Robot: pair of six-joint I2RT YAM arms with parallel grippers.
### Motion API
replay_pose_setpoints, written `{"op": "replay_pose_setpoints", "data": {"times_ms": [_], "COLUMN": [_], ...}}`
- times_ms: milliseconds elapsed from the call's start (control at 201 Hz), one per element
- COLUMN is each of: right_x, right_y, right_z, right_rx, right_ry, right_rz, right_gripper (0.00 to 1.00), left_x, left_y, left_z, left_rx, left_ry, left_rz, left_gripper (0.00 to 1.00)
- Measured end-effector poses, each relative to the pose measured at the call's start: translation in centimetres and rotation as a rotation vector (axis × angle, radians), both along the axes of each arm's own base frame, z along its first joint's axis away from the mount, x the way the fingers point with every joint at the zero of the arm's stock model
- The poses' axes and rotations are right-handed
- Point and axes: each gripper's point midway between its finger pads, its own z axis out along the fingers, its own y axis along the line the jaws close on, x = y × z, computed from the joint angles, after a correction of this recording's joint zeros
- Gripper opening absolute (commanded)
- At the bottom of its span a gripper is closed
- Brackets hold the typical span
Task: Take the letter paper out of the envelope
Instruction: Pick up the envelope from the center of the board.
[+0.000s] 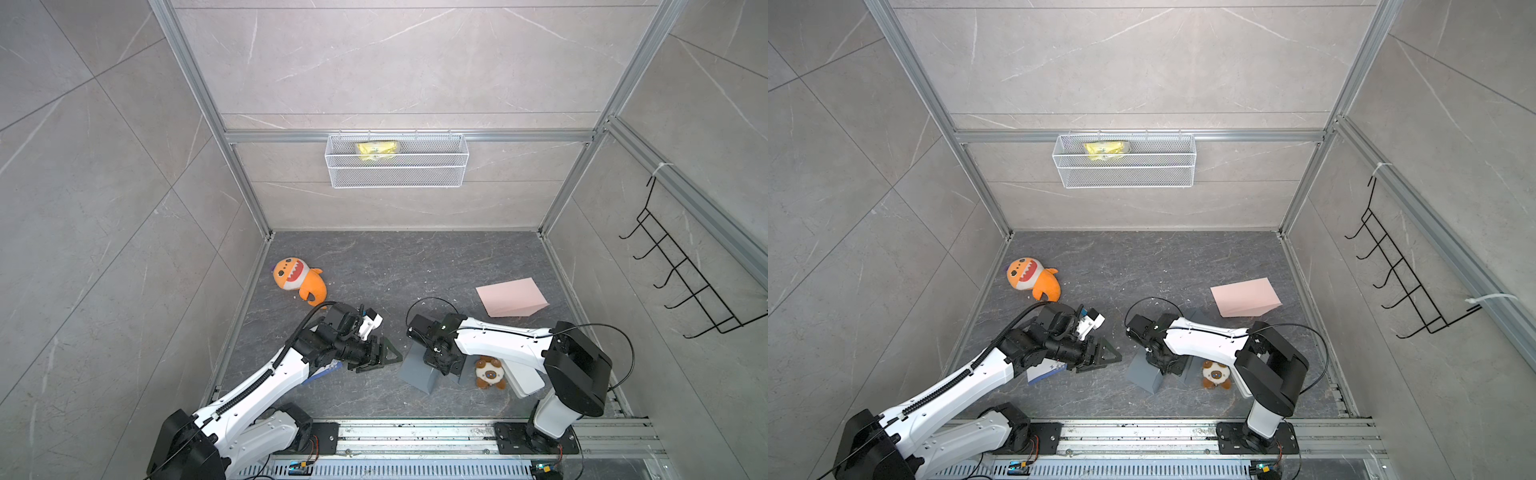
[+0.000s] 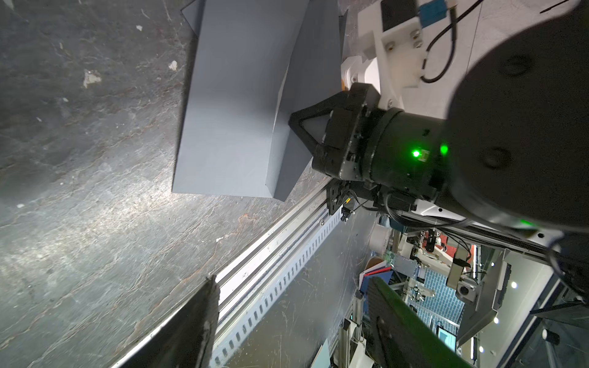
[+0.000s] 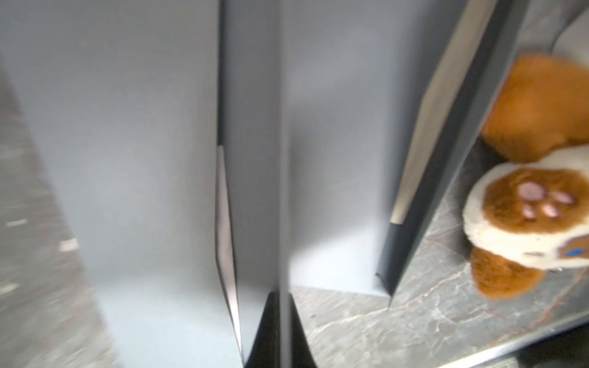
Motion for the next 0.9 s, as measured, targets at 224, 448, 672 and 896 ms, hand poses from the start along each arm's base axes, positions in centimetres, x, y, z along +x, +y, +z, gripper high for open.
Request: {"op": "replay_pose_setpoints", "data": {"times_ms": [224,448,672,896], "right_x": [3.6,7.2,10.6,12.6], "right_y": [2.1,3.3,1.4,-0.3], "right_z": [6.5,13.8,19.6,24.7], "right_rx": [0.009,0.02,0.2,0.491], "right_ry": [-0.153,-0.319,-0.409,-0.489], "right_rz": [0.085,0.235,0.421,0.551], "right_gripper": [0.0,0.0,0.0,0.0], "left_x": [1.9,5.8,11.3,14.8], "left_y": [-1.1,-2.2,-1.8,-2.6], "left_z": [2.4,6.6,11.3,13.7], "left_rx": [-0.026,-0.061,-0.145,-0.256], "left_ry": [-0.066,-0.145,-0.233,-0.254], "left_rz": [0.01,0.033,0.105,0.123], "left_gripper": [0.84,0.89,0.9,0.91]}}
